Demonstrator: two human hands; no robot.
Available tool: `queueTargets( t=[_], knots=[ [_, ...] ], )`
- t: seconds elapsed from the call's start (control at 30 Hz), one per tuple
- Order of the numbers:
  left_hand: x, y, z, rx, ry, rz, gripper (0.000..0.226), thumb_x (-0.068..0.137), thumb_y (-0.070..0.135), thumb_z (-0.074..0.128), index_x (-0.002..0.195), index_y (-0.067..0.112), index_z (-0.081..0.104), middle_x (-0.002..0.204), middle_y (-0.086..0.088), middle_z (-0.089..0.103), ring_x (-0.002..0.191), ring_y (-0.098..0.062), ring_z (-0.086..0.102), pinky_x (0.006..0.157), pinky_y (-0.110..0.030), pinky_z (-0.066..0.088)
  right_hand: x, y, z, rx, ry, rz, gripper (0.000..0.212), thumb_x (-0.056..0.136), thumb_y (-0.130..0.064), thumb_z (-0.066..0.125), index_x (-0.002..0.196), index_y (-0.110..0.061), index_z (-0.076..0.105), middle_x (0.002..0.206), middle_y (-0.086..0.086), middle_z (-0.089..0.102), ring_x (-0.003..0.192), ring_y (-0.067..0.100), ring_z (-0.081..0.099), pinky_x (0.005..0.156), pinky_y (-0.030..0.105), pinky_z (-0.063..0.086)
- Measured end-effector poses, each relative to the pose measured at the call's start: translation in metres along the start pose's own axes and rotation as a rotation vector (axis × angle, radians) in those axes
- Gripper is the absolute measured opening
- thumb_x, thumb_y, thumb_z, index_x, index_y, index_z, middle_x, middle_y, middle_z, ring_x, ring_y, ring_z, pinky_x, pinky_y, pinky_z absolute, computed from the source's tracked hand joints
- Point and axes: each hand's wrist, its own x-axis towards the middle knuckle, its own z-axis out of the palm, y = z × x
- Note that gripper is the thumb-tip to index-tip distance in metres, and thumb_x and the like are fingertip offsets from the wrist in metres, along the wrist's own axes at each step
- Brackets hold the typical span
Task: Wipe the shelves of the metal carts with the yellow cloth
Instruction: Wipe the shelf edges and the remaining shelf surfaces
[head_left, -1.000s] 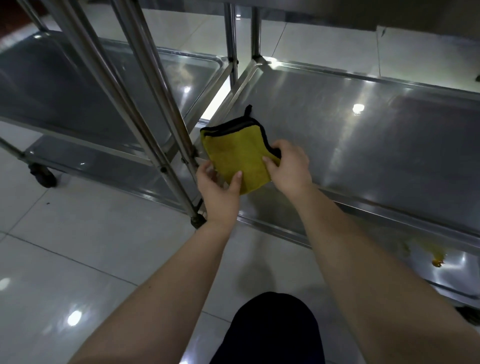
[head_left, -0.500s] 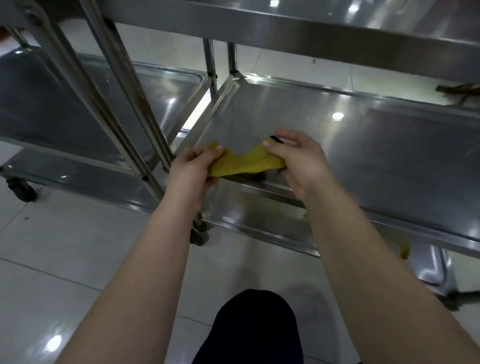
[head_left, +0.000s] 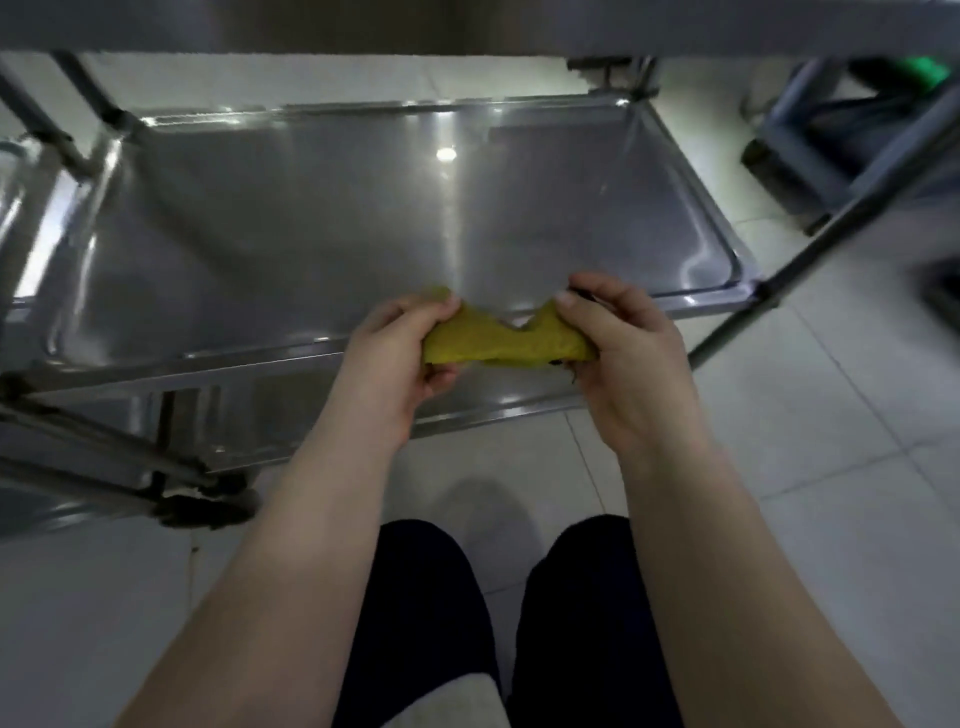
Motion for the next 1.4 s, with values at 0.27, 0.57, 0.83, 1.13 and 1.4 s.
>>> queueTargets(
  t=[0.27,0.57,0.83,1.13,1.4],
  knots=[
    [0.012,-0.086,0.051,0.505,-0.242,0.211,0.028,0.075,0.01,0.082,0.086,0.026,0.062,0.081,-0.005,0.061,0.071,-0.014,0.058,0.064,-0.027,0.049,-0.004,0.007,-0.123,-0.436,0.154,0.006,0.031,0.082,0.008,0.067,0.096,-0.02,0.07,0.097,0.002,0.068,0.081,0.018,0.066,0.062,0.026,0.054],
    [0.091,-0.206,0.06,0.738,-0.137,-0.019,0.02,0.079,0.014,0.081,0.084,0.018,0.062,0.076,0.003,0.06,0.07,-0.012,0.058,0.058,-0.015,0.046,0.073,0.106,-0.195,-0.489,0.175,0.239,0.027,0.084,0.007,0.066,0.099,-0.015,0.067,0.097,0.01,0.066,0.078,0.02,0.065,0.058,0.021,0.054],
    [0.194,-0.216,0.095,0.579,0.037,0.26,0.018,0.081,0.017,0.079,0.09,0.017,0.063,0.076,0.006,0.061,0.07,-0.007,0.058,0.067,-0.019,0.048,0.184,0.124,-0.196,-0.431,0.185,-0.061,0.02,0.084,0.002,0.068,0.092,-0.017,0.066,0.089,-0.001,0.065,0.078,0.01,0.061,0.063,0.014,0.049],
    [0.268,-0.296,0.089,0.627,-0.064,0.06,0.041,0.086,-0.014,0.055,0.125,-0.003,0.061,0.117,-0.015,0.065,0.111,-0.026,0.062,0.066,-0.003,0.046,0.25,0.223,-0.237,-0.575,0.115,0.006,0.042,0.083,0.01,0.058,0.12,-0.008,0.066,0.115,0.009,0.067,0.103,0.021,0.064,0.089,0.027,0.054],
    [0.303,-0.308,0.058,1.464,-0.03,0.649,0.049,0.097,0.022,0.046,0.146,0.022,0.042,0.153,-0.006,0.038,0.142,-0.029,0.031,0.114,-0.045,0.029,0.29,0.248,-0.226,-1.447,-0.081,-0.47,0.045,0.092,-0.016,0.05,0.137,-0.019,0.054,0.152,0.008,0.039,0.144,0.035,0.022,0.117,0.045,0.022]
  ],
)
